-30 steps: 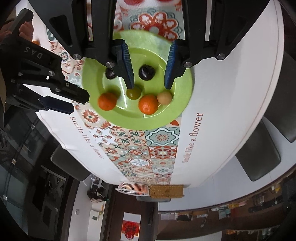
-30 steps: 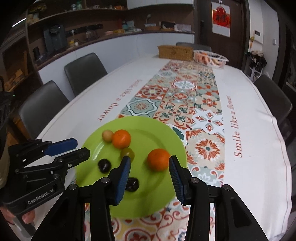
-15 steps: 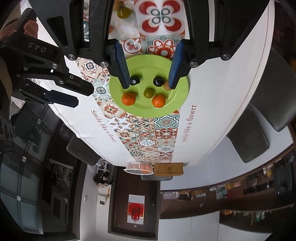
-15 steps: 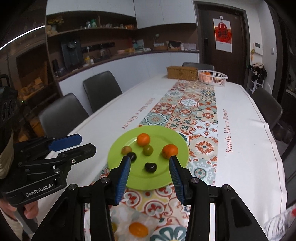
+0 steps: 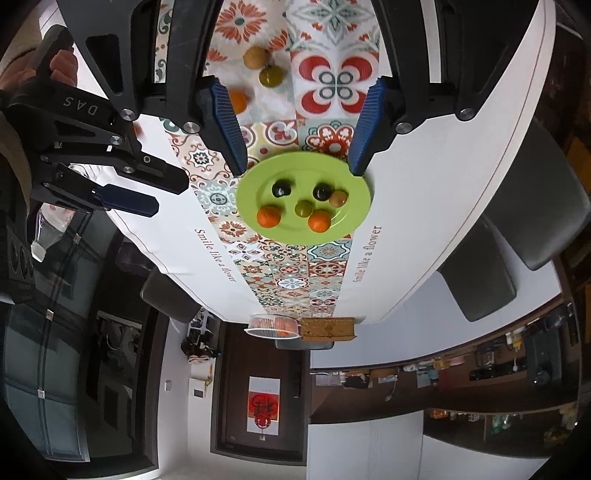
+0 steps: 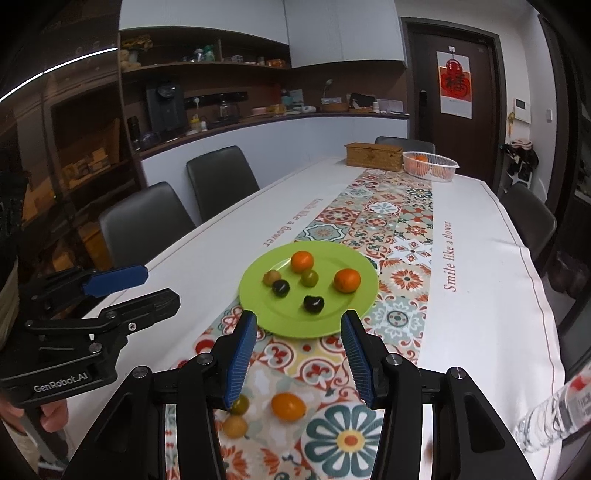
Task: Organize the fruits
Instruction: 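Move both tools back toward the remaining fruits on the runner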
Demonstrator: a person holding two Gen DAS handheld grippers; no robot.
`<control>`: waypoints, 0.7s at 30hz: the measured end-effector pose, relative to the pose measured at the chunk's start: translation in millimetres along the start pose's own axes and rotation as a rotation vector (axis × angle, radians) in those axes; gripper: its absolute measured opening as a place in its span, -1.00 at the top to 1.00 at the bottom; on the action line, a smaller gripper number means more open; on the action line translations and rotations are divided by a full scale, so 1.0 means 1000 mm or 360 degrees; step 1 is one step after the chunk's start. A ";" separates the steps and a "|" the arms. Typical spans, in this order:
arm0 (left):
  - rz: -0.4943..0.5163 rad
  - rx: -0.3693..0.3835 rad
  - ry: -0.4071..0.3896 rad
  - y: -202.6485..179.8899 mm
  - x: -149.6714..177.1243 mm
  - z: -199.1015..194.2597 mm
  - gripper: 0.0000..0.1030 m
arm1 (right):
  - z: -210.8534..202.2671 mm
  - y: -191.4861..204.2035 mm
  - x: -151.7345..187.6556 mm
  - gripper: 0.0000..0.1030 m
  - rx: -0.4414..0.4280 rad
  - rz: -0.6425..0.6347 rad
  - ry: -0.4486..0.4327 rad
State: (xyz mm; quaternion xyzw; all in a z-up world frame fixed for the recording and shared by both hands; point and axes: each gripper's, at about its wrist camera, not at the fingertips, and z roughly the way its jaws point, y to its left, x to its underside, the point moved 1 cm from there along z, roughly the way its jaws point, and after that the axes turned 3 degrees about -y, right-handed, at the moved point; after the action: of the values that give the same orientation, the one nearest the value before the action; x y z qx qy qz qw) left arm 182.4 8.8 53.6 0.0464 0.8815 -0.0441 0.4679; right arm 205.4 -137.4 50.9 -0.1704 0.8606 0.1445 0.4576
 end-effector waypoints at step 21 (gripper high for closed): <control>-0.0070 -0.0047 0.0070 -0.024 0.071 0.005 -0.23 | 0.000 0.005 0.044 -0.03 -0.0122 -0.0315 0.0115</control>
State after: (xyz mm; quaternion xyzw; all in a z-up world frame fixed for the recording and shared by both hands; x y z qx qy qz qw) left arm 143.5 -12.8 -7.2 0.0209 0.8929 -0.0402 0.4479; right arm 180.6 -140.3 14.7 -0.2772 0.8494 0.1251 0.4314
